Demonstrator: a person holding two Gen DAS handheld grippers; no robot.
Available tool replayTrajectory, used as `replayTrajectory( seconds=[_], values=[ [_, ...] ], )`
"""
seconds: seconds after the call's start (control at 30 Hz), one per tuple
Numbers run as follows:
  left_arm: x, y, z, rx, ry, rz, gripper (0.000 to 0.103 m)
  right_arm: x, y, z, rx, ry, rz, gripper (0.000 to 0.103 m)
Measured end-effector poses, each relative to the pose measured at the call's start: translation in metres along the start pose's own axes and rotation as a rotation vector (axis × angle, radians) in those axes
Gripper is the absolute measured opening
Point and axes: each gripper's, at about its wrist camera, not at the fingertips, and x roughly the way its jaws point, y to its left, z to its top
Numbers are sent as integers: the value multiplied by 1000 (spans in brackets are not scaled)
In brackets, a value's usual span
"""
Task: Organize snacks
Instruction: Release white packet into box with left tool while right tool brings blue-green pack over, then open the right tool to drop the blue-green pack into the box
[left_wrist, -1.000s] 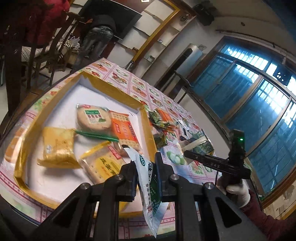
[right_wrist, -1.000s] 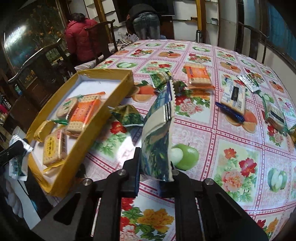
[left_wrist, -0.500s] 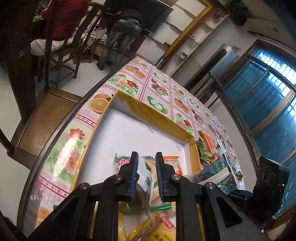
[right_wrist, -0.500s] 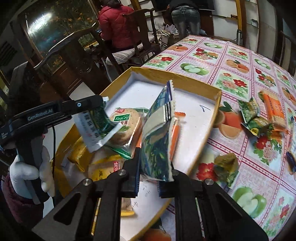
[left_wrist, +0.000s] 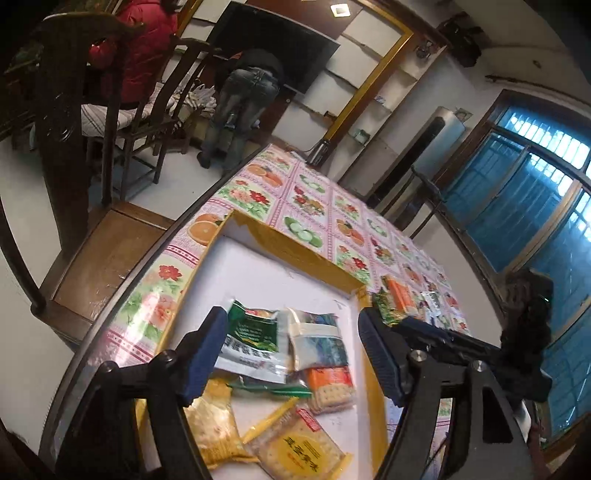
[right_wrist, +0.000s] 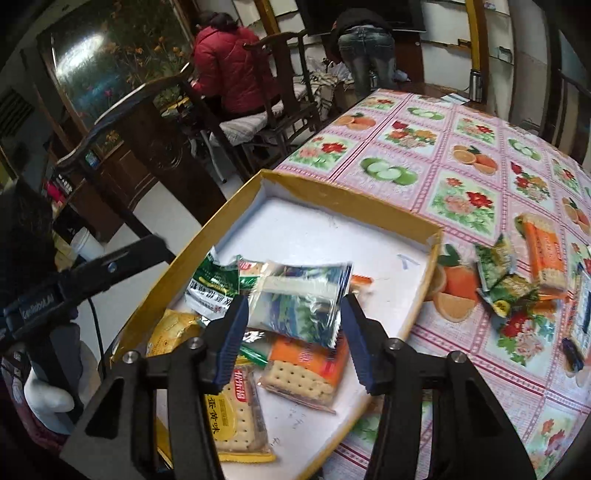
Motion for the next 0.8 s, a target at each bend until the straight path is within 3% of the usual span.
replayTrajectory(
  seconds=[0.13,0.27,0.43,0.53,0.8],
  values=[
    [-35,-21,-30,10,-57,-98,78,-29,-46,-2,49,-48,-110,53],
    [-52,-35,-62,-6,-91,-142,79,-19,-79,-15,76,24,-178,53],
    [-48,-46,-86,-25,-62,-155,79,11,-75,-30,53,87,-178,53],
    [-45,-53,-91,-3,-44,-128,79,24,-67,-38,22,119,-196,37],
    [-44,-62,-102,44,-32,-156,79,-23,-74,-87,-21,206,-194,36]
  ],
)
